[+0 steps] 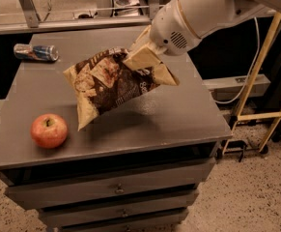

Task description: Move brown chip bag near apple

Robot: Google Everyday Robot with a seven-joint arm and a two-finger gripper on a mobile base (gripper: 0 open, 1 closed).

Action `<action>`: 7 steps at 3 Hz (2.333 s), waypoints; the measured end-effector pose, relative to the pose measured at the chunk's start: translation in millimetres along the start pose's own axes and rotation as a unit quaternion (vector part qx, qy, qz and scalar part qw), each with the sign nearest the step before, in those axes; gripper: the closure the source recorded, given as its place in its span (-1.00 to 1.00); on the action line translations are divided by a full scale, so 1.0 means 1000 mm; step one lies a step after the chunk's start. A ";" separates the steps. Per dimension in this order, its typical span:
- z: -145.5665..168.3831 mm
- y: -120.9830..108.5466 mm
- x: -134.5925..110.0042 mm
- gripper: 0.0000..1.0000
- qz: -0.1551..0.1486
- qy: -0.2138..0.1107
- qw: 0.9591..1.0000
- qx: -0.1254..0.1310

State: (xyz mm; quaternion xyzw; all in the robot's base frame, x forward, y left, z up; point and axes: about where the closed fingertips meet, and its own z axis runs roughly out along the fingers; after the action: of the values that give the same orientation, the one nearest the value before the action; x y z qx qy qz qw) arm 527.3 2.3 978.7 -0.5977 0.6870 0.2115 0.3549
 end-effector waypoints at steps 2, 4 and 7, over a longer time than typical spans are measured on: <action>0.018 0.019 0.015 0.20 -0.012 0.015 1.000 -0.012; 0.026 0.026 0.021 -0.73 -0.015 0.018 1.000 -0.016; -0.056 0.008 0.004 -1.00 -0.059 0.052 0.996 0.044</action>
Offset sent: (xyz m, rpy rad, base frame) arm -0.0192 0.0069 -0.0466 -0.0514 0.0113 0.0346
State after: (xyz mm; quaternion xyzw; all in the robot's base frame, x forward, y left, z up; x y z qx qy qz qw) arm 506.2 -39.1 1012.0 -0.6314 0.6765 0.1287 0.3565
